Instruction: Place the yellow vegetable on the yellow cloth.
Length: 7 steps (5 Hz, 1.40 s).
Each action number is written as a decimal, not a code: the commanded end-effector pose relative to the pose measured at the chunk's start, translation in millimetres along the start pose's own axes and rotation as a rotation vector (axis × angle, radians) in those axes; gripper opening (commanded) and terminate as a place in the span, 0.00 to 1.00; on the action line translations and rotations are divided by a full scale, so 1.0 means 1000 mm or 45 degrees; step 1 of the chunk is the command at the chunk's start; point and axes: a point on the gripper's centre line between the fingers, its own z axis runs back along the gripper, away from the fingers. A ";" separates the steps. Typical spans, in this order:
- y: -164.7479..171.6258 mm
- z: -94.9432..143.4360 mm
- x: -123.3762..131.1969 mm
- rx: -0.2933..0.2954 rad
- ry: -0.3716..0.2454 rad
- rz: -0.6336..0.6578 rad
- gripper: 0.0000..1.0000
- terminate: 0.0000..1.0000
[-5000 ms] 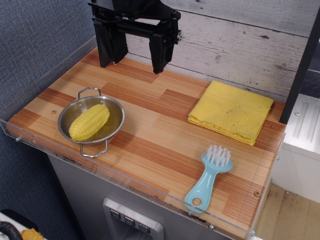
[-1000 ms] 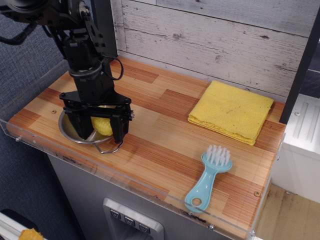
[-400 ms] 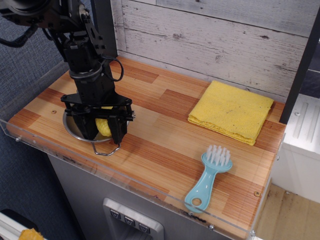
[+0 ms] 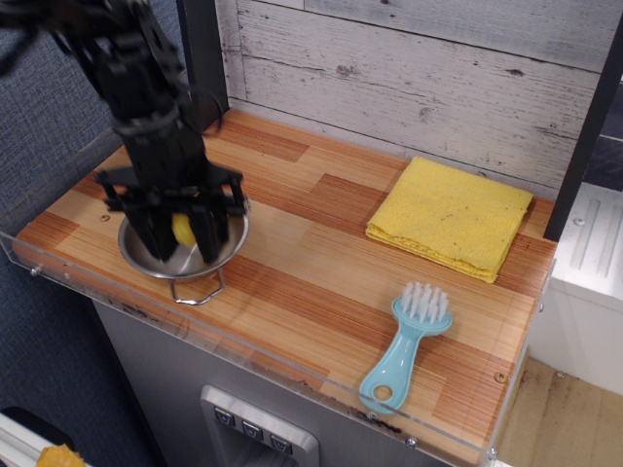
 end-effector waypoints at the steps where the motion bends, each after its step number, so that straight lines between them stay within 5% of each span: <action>1: -0.003 0.077 0.005 -0.125 -0.326 0.102 0.00 0.00; 3: -0.072 0.045 0.029 -0.284 -0.152 -0.191 0.00 0.00; 6: -0.128 -0.014 0.040 -0.160 -0.082 -0.143 0.00 0.00; 7: -0.136 -0.020 0.049 -0.129 -0.201 -0.130 0.00 0.00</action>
